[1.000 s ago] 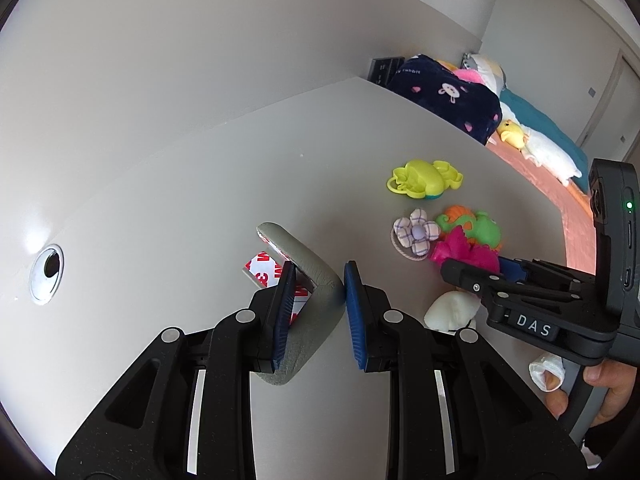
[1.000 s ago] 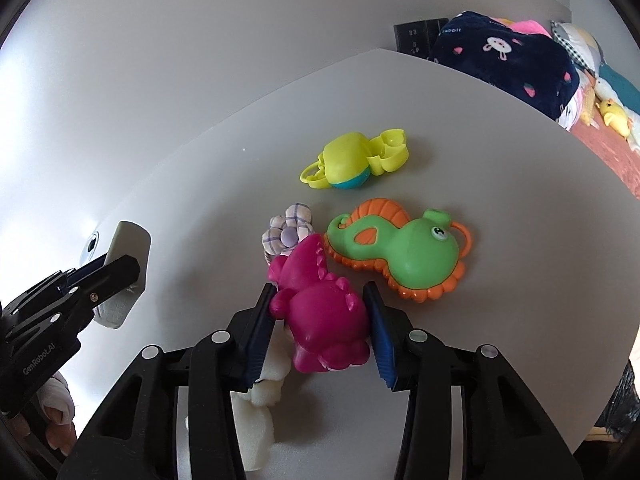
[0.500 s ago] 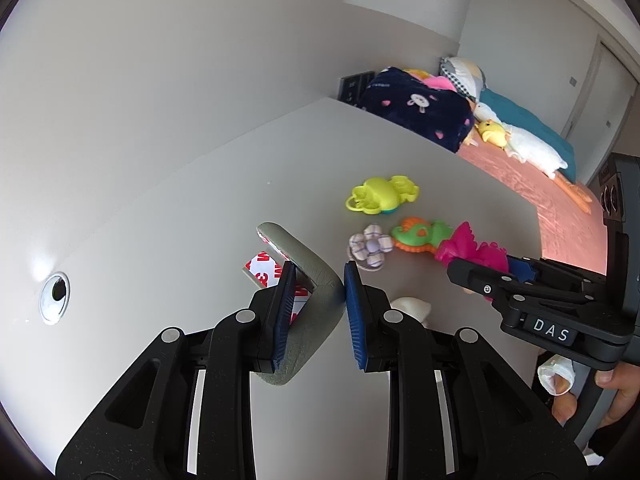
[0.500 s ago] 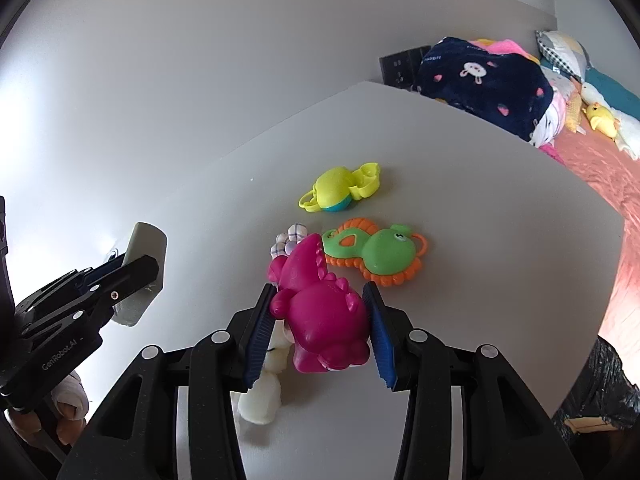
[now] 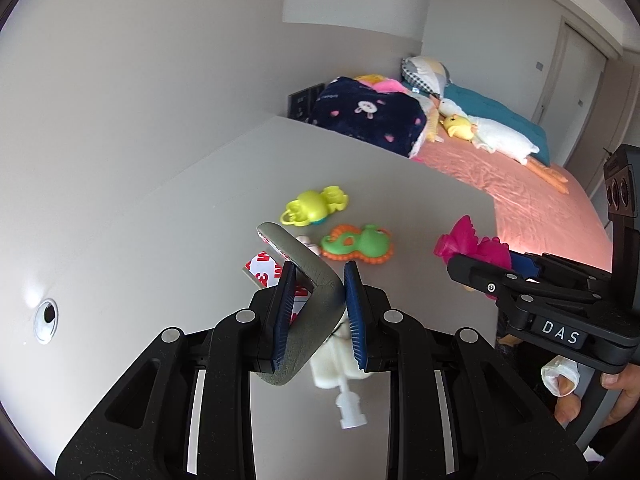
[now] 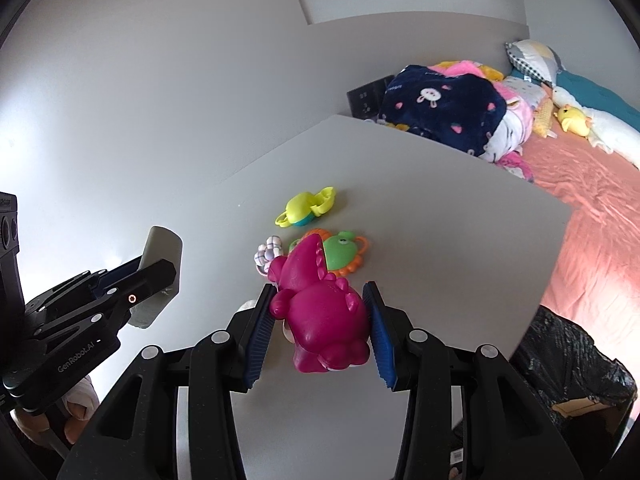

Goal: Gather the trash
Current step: 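Carry grey item and pink dinosaur over the trash bag and open both tools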

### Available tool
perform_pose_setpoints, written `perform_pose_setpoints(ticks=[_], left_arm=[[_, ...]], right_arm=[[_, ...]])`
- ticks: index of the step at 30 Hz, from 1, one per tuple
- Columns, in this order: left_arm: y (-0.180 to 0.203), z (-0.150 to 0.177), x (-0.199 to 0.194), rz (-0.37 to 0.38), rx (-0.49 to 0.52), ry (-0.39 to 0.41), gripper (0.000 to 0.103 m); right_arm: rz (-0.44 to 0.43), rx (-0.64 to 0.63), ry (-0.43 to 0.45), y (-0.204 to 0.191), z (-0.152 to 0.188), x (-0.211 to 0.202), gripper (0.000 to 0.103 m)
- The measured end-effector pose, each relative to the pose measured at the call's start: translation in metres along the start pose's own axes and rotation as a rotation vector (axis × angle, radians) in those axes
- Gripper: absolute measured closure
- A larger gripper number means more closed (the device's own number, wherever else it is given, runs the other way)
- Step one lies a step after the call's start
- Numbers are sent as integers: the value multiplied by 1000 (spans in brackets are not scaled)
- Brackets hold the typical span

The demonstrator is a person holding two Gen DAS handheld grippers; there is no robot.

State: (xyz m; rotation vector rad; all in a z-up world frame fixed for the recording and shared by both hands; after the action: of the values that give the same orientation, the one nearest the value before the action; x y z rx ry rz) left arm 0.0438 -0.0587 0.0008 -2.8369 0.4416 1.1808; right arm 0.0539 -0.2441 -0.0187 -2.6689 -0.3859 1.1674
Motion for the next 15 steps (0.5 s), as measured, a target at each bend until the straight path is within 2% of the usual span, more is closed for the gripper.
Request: perform_pose_setpoints(ticks=[15], left_arm=[[70, -11, 0, 100, 110, 23, 78]], right_arm=[[80, 67, 65, 46, 15, -52, 57]])
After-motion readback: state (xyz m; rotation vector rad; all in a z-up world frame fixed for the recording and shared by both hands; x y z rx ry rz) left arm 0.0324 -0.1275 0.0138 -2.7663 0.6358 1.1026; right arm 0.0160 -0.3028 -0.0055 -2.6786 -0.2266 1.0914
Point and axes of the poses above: each gripper's, at about its wrist camera, not at the fingertips, and x roughly the way its jaws point, y to its right, z to its underside, the point moved 2 cm from there along x, roughly the way its jaws point, and after that the axes turned 2 degrees about -z, right-handed, at the moved point
